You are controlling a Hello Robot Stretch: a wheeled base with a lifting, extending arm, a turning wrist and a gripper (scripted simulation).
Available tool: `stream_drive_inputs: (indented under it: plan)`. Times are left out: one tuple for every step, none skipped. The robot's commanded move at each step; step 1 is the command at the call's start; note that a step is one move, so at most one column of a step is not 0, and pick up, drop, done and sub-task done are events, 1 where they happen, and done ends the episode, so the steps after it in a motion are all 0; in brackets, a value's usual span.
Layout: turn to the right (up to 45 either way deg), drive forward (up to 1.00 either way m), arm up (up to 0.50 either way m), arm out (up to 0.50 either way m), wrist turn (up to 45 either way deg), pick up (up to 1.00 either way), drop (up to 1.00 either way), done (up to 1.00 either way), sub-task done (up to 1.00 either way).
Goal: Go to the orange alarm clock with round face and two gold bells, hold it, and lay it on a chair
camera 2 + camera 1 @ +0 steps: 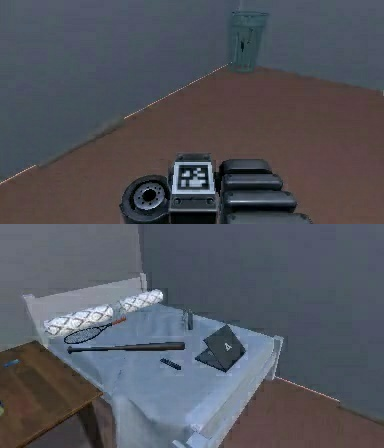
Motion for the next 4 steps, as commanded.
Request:
stream_drive_inputs:
  plan:
    - [-42.0, 0.0, 0.0, 0.0, 0.0, 0.0, 0.0, 0.0, 0.0]
    - [42.0, 0.0, 0.0, 0.0, 0.0, 0.0, 0.0, 0.0, 0.0]
    - [-45.0, 0.0, 0.0, 0.0, 0.0, 0.0, 0.0, 0.0, 0.0]
    - [-45.0, 0.0, 0.0, 0.0, 0.0, 0.0, 0.0, 0.0, 0.0]
